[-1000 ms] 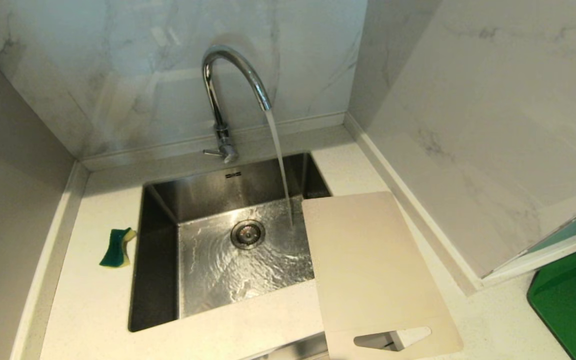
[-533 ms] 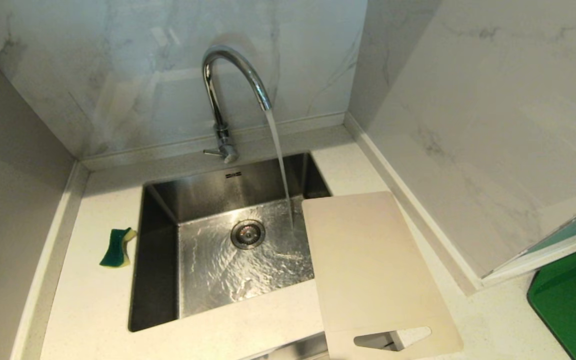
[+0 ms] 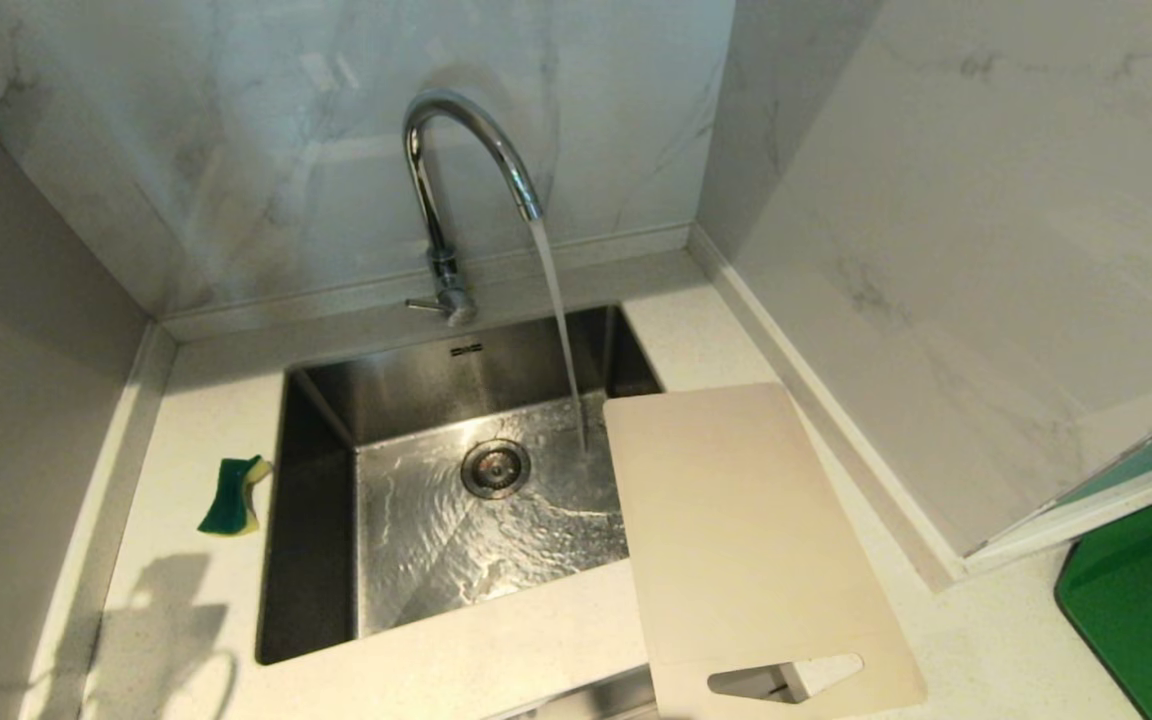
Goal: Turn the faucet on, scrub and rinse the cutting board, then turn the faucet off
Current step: Pick up the cleaning cloth
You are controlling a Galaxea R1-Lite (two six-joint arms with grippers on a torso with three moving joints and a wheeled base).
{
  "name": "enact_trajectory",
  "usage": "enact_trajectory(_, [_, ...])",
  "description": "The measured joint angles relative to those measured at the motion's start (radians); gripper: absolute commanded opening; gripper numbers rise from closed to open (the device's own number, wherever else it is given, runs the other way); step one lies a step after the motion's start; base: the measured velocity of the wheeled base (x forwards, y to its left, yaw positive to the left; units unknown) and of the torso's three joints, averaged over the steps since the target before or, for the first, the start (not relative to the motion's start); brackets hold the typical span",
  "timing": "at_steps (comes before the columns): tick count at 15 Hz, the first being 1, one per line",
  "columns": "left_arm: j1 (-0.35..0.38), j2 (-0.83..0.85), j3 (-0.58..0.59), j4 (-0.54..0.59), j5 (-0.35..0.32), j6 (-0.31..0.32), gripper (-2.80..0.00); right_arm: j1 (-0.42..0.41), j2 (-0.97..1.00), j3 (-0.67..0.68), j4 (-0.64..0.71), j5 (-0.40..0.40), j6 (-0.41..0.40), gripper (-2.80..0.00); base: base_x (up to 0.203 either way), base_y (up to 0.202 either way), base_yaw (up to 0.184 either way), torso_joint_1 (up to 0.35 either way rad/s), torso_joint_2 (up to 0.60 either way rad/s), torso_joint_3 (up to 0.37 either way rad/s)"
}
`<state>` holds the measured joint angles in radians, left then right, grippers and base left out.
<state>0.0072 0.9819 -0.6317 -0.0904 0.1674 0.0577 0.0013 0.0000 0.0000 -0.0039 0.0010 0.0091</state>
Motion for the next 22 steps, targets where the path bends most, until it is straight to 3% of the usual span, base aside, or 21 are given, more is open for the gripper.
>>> enact_trajectory(5, [0.013, 0.410, -0.136, -0.150, 0.003, -0.020, -2.80, 0.000, 0.000, 0.000, 0.000, 0.001, 0.000, -2.80, 0.000, 0.000, 0.000, 0.000, 0.00, 0.000])
enact_trajectory(6, [0.020, 0.486, -0.166, -0.165, 0.002, -0.030, 0.00, 0.000, 0.000, 0.000, 0.000, 0.001, 0.000, -2.80, 0.000, 0.000, 0.000, 0.000, 0.00, 0.000])
enact_trajectory(8, [0.041, 0.616, -0.219, -0.179, -0.015, -0.048, 0.00, 0.000, 0.000, 0.000, 0.000, 0.000, 0.000, -2.80, 0.000, 0.000, 0.000, 0.000, 0.00, 0.000])
enact_trajectory(12, [0.091, 0.808, -0.312, -0.177, -0.135, -0.114, 0.00, 0.000, 0.000, 0.000, 0.000, 0.000, 0.000, -2.80, 0.000, 0.000, 0.000, 0.000, 0.00, 0.000])
enact_trajectory(14, [0.101, 0.875, -0.345, -0.175, -0.149, -0.124, 0.00, 0.000, 0.000, 0.000, 0.000, 0.000, 0.000, -2.80, 0.000, 0.000, 0.000, 0.000, 0.00, 0.000])
enact_trajectory(22, [0.098, 0.959, -0.455, -0.157, -0.211, -0.185, 0.00, 0.000, 0.000, 0.000, 0.000, 0.000, 0.000, -2.80, 0.000, 0.000, 0.000, 0.000, 0.00, 0.000])
